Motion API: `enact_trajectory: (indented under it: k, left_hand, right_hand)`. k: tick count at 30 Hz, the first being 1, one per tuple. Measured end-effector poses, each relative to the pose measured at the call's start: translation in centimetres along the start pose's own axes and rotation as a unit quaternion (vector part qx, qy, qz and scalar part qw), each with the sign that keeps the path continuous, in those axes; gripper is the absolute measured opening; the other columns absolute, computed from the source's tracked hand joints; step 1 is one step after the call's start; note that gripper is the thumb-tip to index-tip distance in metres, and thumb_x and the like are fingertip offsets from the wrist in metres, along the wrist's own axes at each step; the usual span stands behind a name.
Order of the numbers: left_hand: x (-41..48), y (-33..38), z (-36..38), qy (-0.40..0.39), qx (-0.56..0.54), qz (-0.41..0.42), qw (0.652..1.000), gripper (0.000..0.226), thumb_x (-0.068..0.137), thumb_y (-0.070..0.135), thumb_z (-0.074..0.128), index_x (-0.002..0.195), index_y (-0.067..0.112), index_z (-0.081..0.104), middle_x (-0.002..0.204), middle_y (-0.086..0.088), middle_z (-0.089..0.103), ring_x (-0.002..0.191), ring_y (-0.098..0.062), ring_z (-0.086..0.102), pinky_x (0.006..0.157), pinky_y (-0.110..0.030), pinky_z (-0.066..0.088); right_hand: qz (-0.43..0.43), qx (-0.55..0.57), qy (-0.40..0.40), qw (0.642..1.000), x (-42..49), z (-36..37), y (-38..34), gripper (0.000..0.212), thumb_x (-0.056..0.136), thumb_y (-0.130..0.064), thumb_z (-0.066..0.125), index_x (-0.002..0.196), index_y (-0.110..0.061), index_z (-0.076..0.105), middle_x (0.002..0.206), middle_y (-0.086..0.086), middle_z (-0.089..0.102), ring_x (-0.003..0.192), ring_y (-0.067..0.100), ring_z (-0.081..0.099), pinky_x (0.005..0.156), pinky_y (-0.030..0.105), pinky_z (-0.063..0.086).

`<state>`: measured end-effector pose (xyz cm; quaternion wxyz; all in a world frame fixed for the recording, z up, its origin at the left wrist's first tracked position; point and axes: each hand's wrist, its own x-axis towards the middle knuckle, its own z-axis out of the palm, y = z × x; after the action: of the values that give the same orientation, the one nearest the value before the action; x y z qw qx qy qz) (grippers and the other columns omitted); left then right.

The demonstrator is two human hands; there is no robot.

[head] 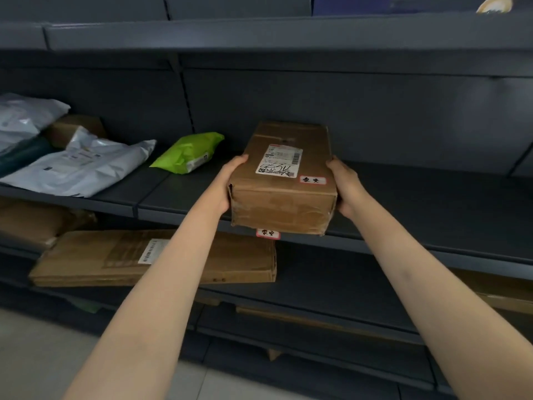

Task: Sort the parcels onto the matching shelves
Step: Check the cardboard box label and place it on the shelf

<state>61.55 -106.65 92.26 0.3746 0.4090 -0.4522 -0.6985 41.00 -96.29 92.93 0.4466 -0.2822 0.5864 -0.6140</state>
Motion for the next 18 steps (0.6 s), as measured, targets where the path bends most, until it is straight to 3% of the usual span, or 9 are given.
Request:
enact_trajectory:
  k: [2,4,6,8,11,14,18]
  left_hand:
    - [-0.4,0.0,-0.2,0.002,0.001,0.016,1.000,0.017,0.088,0.037,0.063,0.092,0.020,0.066,0.081,-0.006,0.074,0.072,-0.020,0.071,0.072,-0.031,0.056]
    - [-0.5,0.1,-0.7,0.036,0.004,0.043,0.998,0.042,0.077,0.041,0.075,0.110,0.016,0.068,0.107,-0.009,0.073,0.096,-0.023,0.069,0.090,-0.035,0.053]
    - [-0.8,0.4,-1.0,0.079,0.005,0.071,0.994,0.083,0.063,0.050,0.079,0.136,0.018,0.055,0.134,-0.007,0.062,0.119,-0.022,0.061,0.105,-0.041,0.046]
    - [-2.8,1.5,-0.2,0.107,0.022,0.121,0.987,0.081,0.073,0.050,0.072,0.144,0.020,0.046,0.146,-0.002,0.051,0.132,-0.019,0.049,0.112,-0.038,0.037]
    - [-6.0,3.0,2.4,0.107,0.061,0.216,0.969,0.062,0.093,0.035,0.058,0.149,0.019,0.038,0.153,0.000,0.042,0.138,-0.013,0.041,0.105,-0.020,0.032]
    - [-8.7,2.5,6.4,0.043,0.094,0.291,0.951,0.058,0.096,0.029,0.056,0.149,0.015,0.036,0.153,-0.003,0.041,0.139,-0.011,0.040,0.094,-0.006,0.035]
    - [-10.5,-1.1,14.1,-0.085,0.118,0.287,0.947,0.055,0.097,0.025,0.055,0.148,0.015,0.038,0.153,-0.002,0.042,0.138,-0.010,0.039,0.086,0.006,0.038]
  right_hand:
    - [0.001,-0.004,0.008,1.000,-0.5,0.0,-0.1,0.021,0.097,-0.030,0.047,0.112,-0.026,0.061,0.106,0.009,0.070,0.092,0.024,0.069,0.079,0.036,0.057]
    - [-0.003,-0.015,0.013,1.000,-1.1,-0.4,-0.3,0.038,0.094,-0.034,0.050,0.130,-0.023,0.055,0.115,0.012,0.069,0.100,0.027,0.069,0.081,0.039,0.057]
    - [-0.015,-0.035,0.028,0.999,-1.7,-1.1,-0.4,0.056,0.091,-0.040,0.052,0.143,-0.022,0.043,0.130,0.011,0.063,0.116,0.030,0.061,0.094,0.048,0.051]
    - [-0.046,-0.054,0.041,0.997,-2.5,-1.9,-0.4,0.062,0.089,-0.044,0.052,0.147,-0.025,0.038,0.147,0.006,0.048,0.132,0.029,0.047,0.107,0.057,0.036]
    - [-0.090,-0.079,0.056,0.991,-4.0,-2.9,-0.9,0.059,0.095,-0.040,0.048,0.149,-0.028,0.031,0.158,0.000,0.032,0.143,0.026,0.031,0.112,0.055,0.027]
    - [-0.117,-0.077,0.090,0.986,-6.2,-4.5,-1.6,0.055,0.096,-0.038,0.047,0.149,-0.030,0.032,0.157,-0.002,0.033,0.144,0.026,0.030,0.113,0.055,0.028]
    - [-0.139,-0.070,0.142,0.978,-10.2,-8.3,-1.8,0.054,0.096,-0.038,0.047,0.148,-0.031,0.034,0.156,-0.002,0.034,0.143,0.024,0.031,0.112,0.055,0.030]
